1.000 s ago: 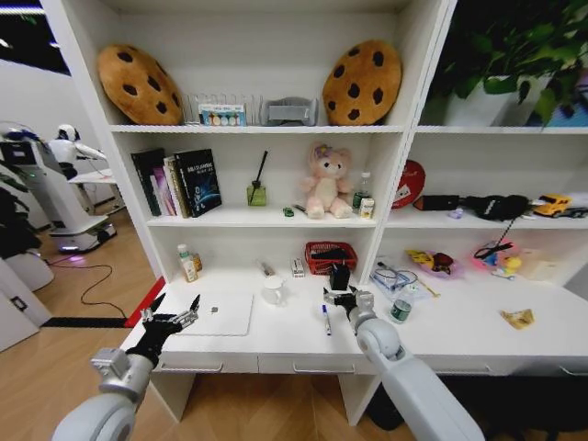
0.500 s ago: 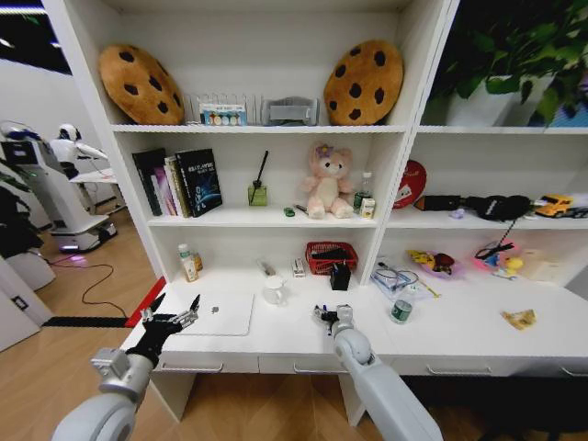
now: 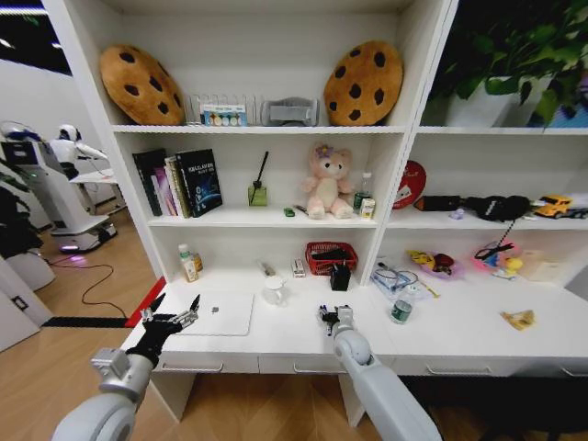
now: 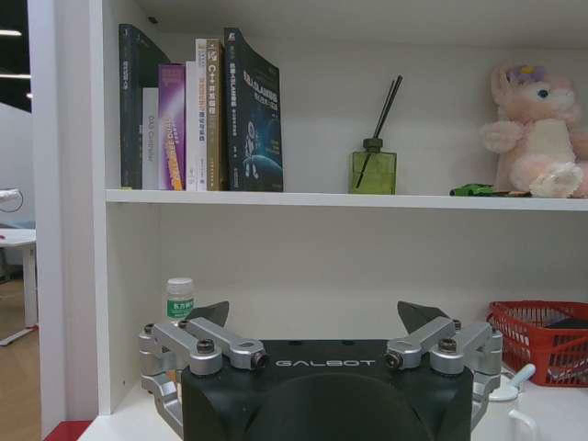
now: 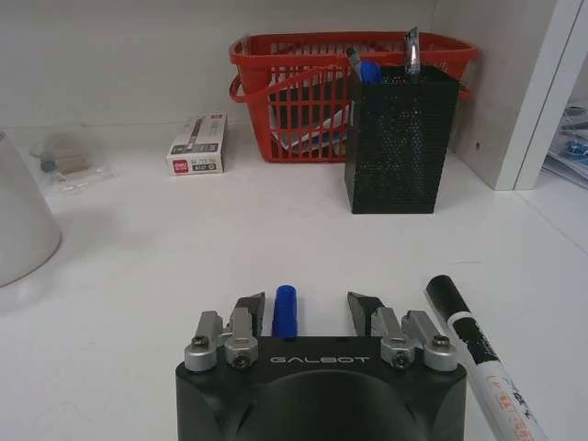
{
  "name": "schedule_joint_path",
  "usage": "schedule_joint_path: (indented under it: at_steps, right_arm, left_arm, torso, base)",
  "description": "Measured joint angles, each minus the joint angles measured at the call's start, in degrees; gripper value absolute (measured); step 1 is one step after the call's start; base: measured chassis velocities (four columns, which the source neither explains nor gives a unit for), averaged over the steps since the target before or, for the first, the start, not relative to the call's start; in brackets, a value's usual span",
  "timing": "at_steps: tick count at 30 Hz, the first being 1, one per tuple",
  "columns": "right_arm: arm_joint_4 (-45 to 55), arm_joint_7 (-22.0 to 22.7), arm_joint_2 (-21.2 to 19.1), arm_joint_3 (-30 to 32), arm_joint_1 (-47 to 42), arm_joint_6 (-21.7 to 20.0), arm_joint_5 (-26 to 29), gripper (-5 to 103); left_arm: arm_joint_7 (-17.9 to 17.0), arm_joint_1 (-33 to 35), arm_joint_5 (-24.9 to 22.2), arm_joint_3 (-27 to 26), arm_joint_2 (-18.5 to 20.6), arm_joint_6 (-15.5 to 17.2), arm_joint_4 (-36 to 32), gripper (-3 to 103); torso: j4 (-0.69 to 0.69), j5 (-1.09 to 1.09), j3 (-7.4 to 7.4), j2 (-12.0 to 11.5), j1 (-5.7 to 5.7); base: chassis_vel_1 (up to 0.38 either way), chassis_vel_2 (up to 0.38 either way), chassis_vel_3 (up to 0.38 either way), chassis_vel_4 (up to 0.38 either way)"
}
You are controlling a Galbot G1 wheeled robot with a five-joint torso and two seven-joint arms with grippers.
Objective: Organize the objects on the table.
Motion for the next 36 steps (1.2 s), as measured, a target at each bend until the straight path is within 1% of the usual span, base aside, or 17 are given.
schedule_joint_path:
  at_steps: [1, 3, 7, 10, 12, 13, 16, 22, 23, 24, 27, 28, 30, 31, 33, 35, 36]
  right_arm:
    - [0.0, 0.0, 0.0, 0.0, 0.0, 0.0, 0.0, 54]
    - [0.7, 0.3, -0.2, -0.6, 0.0, -1.4, -0.2, 47]
    - [1.1, 1.2, -0.2, -1.3, 0.1, -2.5, 0.0, 46]
    - [1.0, 1.5, -0.1, -1.6, 0.3, -2.7, 0.2, 39]
    - [1.0, 1.7, -0.2, -1.6, 0.3, -2.7, 0.2, 29]
    - [1.0, 1.7, -0.2, -1.6, 0.3, -2.7, 0.2, 29]
    - [0.9, 1.9, -0.4, -1.4, 0.4, -2.7, 0.5, 14]
    - [0.9, 1.9, -0.7, -1.1, 0.6, -2.3, 0.8, 12]
    - [1.1, 0.5, -0.9, -0.8, 0.6, 0.3, -0.3, 12]
    - [1.1, 0.5, -0.9, -0.8, 0.6, 0.3, -0.3, 12]
    - [1.0, -5.3, -1.1, 1.0, 2.1, 8.9, -7.9, 12]
    - [1.0, -5.3, -1.1, 1.0, 2.1, 8.9, -7.9, 12]
    - [-2.8, -8.9, -0.5, 3.1, 5.6, 15.5, -14.1, 12]
    - [-2.8, -8.9, -0.5, 3.1, 5.6, 15.5, -14.1, 12]
    - [-9.0, -10.9, 0.7, 5.2, 11.9, 21.2, -19.5, 12]
    - [-11.1, -11.2, 1.0, 5.7, 13.9, 22.5, -20.8, 12]
    - [-15.4, -12.0, 1.7, 6.6, 17.4, 24.8, -22.9, 12]
  left_arm:
    - [0.0, 0.0, 0.0, 0.0, 0.0, 0.0, 0.0, 100]
    - [0.0, 0.0, 0.0, 0.0, 0.0, 0.0, 0.0, 100]
    - [0.0, 0.0, 0.0, 0.0, 0.0, 0.0, 0.0, 100]
    - [0.0, 0.0, 0.0, 0.0, 0.0, 0.0, 0.0, 100]
    - [0.0, 0.0, 0.0, 0.0, 0.0, 0.0, 0.0, 100]
    - [0.0, 0.0, 0.0, 0.0, 0.0, 0.0, 0.0, 100]
    - [0.0, 0.0, 0.0, 0.0, 0.0, 0.0, 0.0, 100]
    - [0.0, 0.0, 0.0, 0.0, 0.0, 0.0, 0.0, 100]
    - [0.0, 0.0, 0.0, 0.0, 0.0, 0.0, 0.0, 100]
    - [0.0, 0.0, 0.0, 0.0, 0.0, 0.0, 0.0, 100]
    - [0.0, 0.0, 0.0, 0.0, 0.0, 0.0, 0.0, 100]
    - [0.0, 0.0, 0.0, 0.0, 0.0, 0.0, 0.0, 100]
    - [0.0, 0.0, 0.0, 0.0, 0.0, 0.0, 0.0, 100]
    - [0.0, 0.0, 0.0, 0.0, 0.0, 0.0, 0.0, 100]
    - [0.0, 0.0, 0.0, 0.0, 0.0, 0.0, 0.0, 100]
    - [0.0, 0.0, 0.0, 0.0, 0.0, 0.0, 0.0, 100]
    - [0.0, 0.0, 0.0, 0.0, 0.0, 0.0, 0.0, 100]
  torso:
    - [0.0, 0.0, 0.0, 0.0, 0.0]
    - [0.0, 0.01, 0.0, 0.0, 0.0]
    - [0.01, 0.01, 0.0, 0.0, 0.0]
    - [0.03, 0.02, 0.0, 0.0, 0.0]
    - [0.03, 0.02, 0.0, 0.0, 0.0]
    - [0.03, 0.02, 0.0, 0.0, 0.0]
    - [0.01, 0.02, 0.01, 0.0, 0.01]
    - [0.01, 0.02, 0.02, 0.0, 0.01]
    - [-0.01, 0.03, 0.04, 0.0, 0.02]
    - [-0.01, 0.03, 0.04, 0.0, 0.02]
    - [0.0, 0.02, 0.03, 0.0, 0.03]
    - [0.0, 0.02, 0.03, 0.0, 0.03]
    - [0.0, 0.03, 0.03, 0.0, 0.02]
    - [0.0, 0.03, 0.03, 0.0, 0.02]
    - [0.0, 0.02, 0.02, 0.0, 0.03]
    - [0.02, 0.01, 0.02, 0.0, 0.03]
    - [0.03, 0.0, 0.02, 0.0, 0.03]
  base:
    - [0.0, 0.0, 0.0, 0.0]
    - [0.0, 0.0, 0.0, 0.0]
    - [0.0, 0.0, 0.0, 0.0]
    - [0.0, 0.0, 0.0, 0.0]
    - [0.0, 0.0, 0.0, 0.0]
    - [0.0, 0.0, 0.0, 0.0]
    - [0.0, 0.0, 0.0, 0.0]
    - [0.0, 0.0, 0.0, 0.0]
    - [0.0, 0.0, 0.0, 0.0]
    - [0.0, 0.0, 0.0, 0.0]
    - [0.0, 0.0, 0.0, 0.0]
    - [0.0, 0.0, 0.0, 0.0]
    - [0.0, 0.0, 0.0, 0.0]
    - [0.0, 0.0, 0.0, 0.0]
    - [0.0, 0.0, 0.0, 0.0]
    - [0.0, 0.0, 0.0, 0.0]
    - [0.0, 0.0, 0.0, 0.0]
